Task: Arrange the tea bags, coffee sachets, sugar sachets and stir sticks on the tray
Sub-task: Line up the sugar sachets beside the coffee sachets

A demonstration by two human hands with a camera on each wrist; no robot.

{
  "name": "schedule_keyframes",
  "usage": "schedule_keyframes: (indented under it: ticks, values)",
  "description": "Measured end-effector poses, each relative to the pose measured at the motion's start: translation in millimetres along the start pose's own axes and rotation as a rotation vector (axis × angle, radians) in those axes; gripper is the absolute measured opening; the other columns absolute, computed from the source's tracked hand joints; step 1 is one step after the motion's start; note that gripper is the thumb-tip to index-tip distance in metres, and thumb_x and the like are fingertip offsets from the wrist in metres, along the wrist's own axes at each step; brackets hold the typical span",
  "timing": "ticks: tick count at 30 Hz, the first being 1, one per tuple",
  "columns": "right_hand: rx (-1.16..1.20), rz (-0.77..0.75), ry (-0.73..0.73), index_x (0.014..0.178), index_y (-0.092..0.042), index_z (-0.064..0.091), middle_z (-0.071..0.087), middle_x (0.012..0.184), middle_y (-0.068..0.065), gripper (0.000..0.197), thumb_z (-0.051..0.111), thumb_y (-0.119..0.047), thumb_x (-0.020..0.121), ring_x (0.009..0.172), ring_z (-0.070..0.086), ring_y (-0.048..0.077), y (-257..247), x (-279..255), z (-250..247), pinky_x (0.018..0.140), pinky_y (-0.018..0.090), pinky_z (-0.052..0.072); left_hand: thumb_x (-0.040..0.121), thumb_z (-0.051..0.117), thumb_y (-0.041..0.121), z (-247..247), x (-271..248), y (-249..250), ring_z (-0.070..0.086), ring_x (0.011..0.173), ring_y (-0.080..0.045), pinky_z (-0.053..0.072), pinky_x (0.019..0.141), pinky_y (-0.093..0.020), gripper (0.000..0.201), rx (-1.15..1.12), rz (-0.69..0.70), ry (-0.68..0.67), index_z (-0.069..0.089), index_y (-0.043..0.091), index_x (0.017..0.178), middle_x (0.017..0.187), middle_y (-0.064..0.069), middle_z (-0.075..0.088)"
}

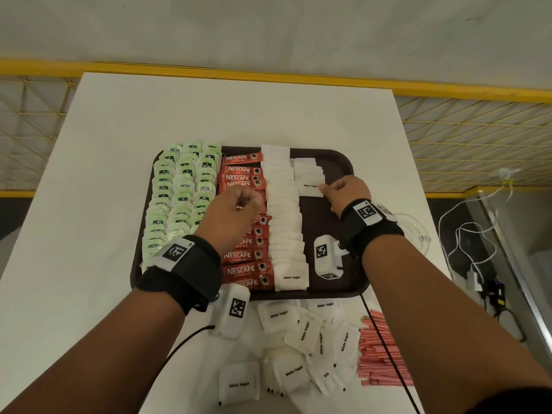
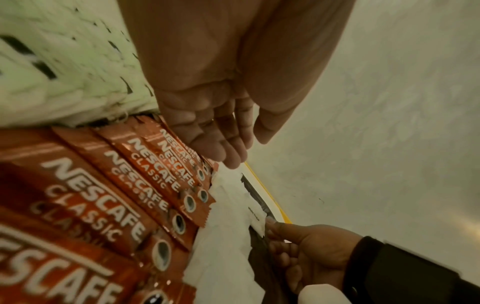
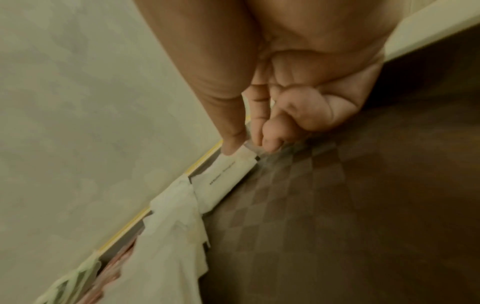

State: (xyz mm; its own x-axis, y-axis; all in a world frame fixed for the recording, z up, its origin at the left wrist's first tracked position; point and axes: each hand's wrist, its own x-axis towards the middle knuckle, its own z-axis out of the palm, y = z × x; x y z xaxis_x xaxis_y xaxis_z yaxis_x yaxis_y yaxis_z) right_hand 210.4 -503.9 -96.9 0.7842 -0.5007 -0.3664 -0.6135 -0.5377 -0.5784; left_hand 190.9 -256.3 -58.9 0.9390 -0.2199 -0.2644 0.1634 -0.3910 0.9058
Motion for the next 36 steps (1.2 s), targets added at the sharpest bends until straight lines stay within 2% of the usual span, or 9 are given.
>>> schedule_keyframes:
  ticks: [4, 8, 11, 15, 20, 23, 27, 29, 36]
  values:
    - [-0.009, -0.111, 0.007, 0.08, -0.019, 0.057, 0.068, 0.085, 0.006, 0.026, 0.066, -0.042, 0.087, 0.084, 0.066, 0.028, 2, -40, -12, 0.085, 0.04, 0.054, 0.097, 0.057, 0.025, -1, -26, -1, 0.069, 0.084, -0.013, 0.057, 0.079, -0.035, 0.008, 0.034, -0.009, -0.022, 0.063, 0.02, 0.099, 0.096, 0.003, 0.069]
    - [-0.047, -0.254, -0.173, 0.086, -0.019, 0.061, 0.061, 0.083, -0.006, 0.026, 0.066, -0.044, 0.086, 0.082, 0.062, 0.017, 10, -108, -23, 0.079, 0.037, 0.055, 0.097, 0.056, 0.025, 9, -57, -3, 0.067, 0.078, -0.007, 0.05, 0.069, -0.022, 0.009, 0.128, -0.005, -0.108, 0.063, 0.019, 0.098, 0.093, 0.003, 0.069]
    - [-0.129, -0.301, -0.299, 0.085, -0.023, 0.061, 0.058, 0.08, -0.01, 0.02, 0.067, -0.042, 0.086, 0.079, 0.058, 0.01, 29, -157, -32, 0.076, 0.031, 0.052, 0.098, 0.055, 0.027, 17, -85, -8, 0.063, 0.084, -0.011, 0.047, 0.073, -0.024, 0.012, 0.276, 0.041, -0.181, 0.063, 0.019, 0.097, 0.091, 0.005, 0.067]
    - [-0.279, -0.287, -0.363, 0.09, -0.02, 0.064, 0.061, 0.087, -0.007, 0.019, 0.068, -0.038, 0.086, 0.084, 0.057, 0.011, 69, -195, -41, 0.075, 0.025, 0.045, 0.096, 0.056, 0.027, 30, -121, -22, 0.057, 0.082, -0.007, 0.039, 0.068, -0.019, 0.013, 0.525, 0.064, -0.229, 0.065, 0.02, 0.091, 0.091, 0.007, 0.063]
    - [-0.461, -0.232, -0.376, 0.111, -0.019, 0.06, 0.058, 0.104, -0.002, 0.034, 0.069, -0.039, 0.086, 0.103, 0.058, 0.019, 115, -217, -38, 0.084, 0.027, 0.045, 0.094, 0.048, 0.016, 36, -136, -46, 0.059, 0.089, -0.02, 0.043, 0.074, -0.028, 0.019, 0.814, 0.029, -0.125, 0.066, 0.013, 0.089, 0.094, -0.002, 0.064]
    - [-0.528, -0.237, -0.356, 0.127, -0.015, 0.053, 0.056, 0.123, 0.004, 0.048, 0.067, -0.036, 0.087, 0.11, 0.058, 0.022, 124, -225, -34, 0.093, 0.032, 0.049, 0.096, 0.045, 0.021, 45, -140, -51, 0.058, 0.089, -0.023, 0.047, 0.077, -0.031, 0.018, 0.897, 0.012, -0.093, 0.06, 0.011, 0.094, 0.104, -0.009, 0.064]
    - [-0.618, -0.235, -0.352, 0.123, -0.012, 0.052, 0.051, 0.123, 0.008, 0.05, 0.065, -0.044, 0.087, 0.108, 0.057, 0.025, 125, -230, -29, 0.086, 0.031, 0.049, 0.1, 0.045, 0.03, 63, -147, -51, 0.054, 0.11, -0.026, 0.046, 0.093, -0.036, 0.03, 0.911, -0.05, -0.061, 0.056, 0.008, 0.117, 0.123, -0.011, 0.055]
    - [-0.645, -0.246, -0.35, 0.125, -0.011, 0.051, 0.048, 0.124, 0.009, 0.054, 0.064, -0.047, 0.087, 0.11, 0.055, 0.025, 125, -232, -26, 0.089, 0.032, 0.048, 0.1, 0.046, 0.034, 71, -152, -51, 0.049, 0.118, -0.028, 0.045, 0.098, -0.039, 0.036, 0.93, -0.069, -0.041, 0.052, 0.009, 0.125, 0.13, -0.011, 0.049]
    - [-0.561, -0.263, -0.37, 0.127, -0.014, 0.049, 0.047, 0.121, 0.007, 0.067, 0.079, -0.044, 0.075, 0.108, 0.054, 0.024, 124, -236, -20, 0.086, 0.039, 0.056, 0.095, 0.056, 0.04, 88, -158, -50, 0.044, 0.122, -0.027, 0.047, 0.097, -0.042, 0.046, 0.945, -0.061, -0.019, 0.047, 0.013, 0.131, 0.134, -0.008, 0.042]
